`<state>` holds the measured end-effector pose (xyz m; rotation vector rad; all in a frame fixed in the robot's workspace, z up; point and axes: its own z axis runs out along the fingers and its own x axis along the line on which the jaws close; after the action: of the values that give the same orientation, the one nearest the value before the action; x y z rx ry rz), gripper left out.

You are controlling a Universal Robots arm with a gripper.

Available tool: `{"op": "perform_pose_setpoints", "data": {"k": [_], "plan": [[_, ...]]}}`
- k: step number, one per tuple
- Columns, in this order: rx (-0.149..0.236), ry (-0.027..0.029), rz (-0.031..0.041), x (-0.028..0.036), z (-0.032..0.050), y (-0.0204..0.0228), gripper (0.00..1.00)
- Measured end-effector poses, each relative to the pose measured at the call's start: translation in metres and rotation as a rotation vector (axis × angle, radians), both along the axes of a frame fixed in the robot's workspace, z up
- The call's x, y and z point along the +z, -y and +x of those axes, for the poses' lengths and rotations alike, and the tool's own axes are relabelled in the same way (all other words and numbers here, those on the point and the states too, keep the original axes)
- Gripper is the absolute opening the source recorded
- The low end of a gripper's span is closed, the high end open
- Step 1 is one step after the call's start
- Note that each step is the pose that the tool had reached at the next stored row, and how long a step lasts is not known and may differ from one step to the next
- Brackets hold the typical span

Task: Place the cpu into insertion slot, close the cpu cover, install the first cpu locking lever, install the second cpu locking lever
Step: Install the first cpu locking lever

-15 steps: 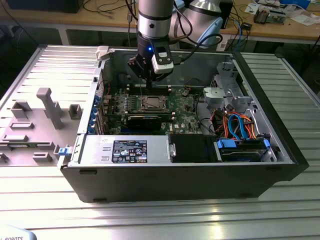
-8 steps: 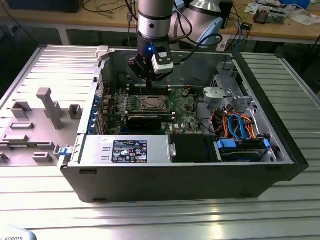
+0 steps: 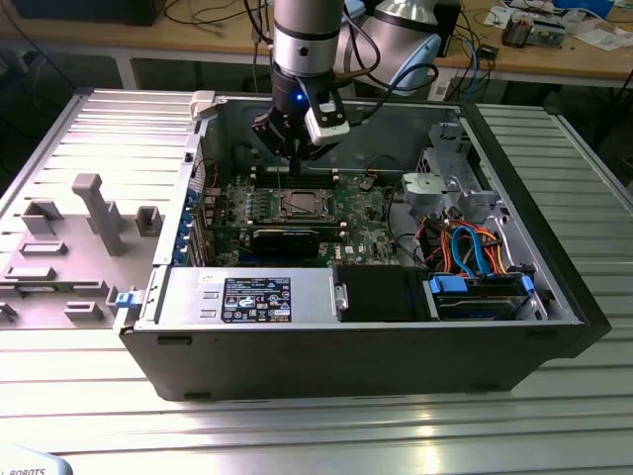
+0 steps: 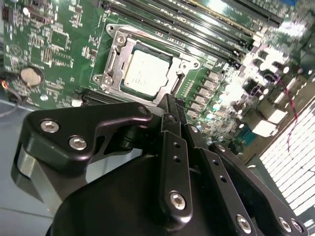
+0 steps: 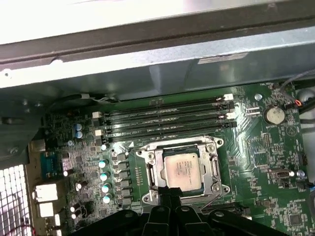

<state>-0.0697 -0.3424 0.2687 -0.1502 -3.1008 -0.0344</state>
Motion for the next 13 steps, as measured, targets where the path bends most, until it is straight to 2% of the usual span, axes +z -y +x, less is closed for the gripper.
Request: {"op": "perform_pose_setpoints", "data": {"k": [1, 3, 13], "plan": [[0.025, 0.0000, 0.0000, 0.0000, 0.0000, 0.0000, 0.11], [0.042, -0.0001, -0.0001, 0.0001, 0.0000, 0.0000, 0.11], [0.047, 0.0000, 0.0000, 0.0000, 0.0000, 0.0000, 0.11]]}}
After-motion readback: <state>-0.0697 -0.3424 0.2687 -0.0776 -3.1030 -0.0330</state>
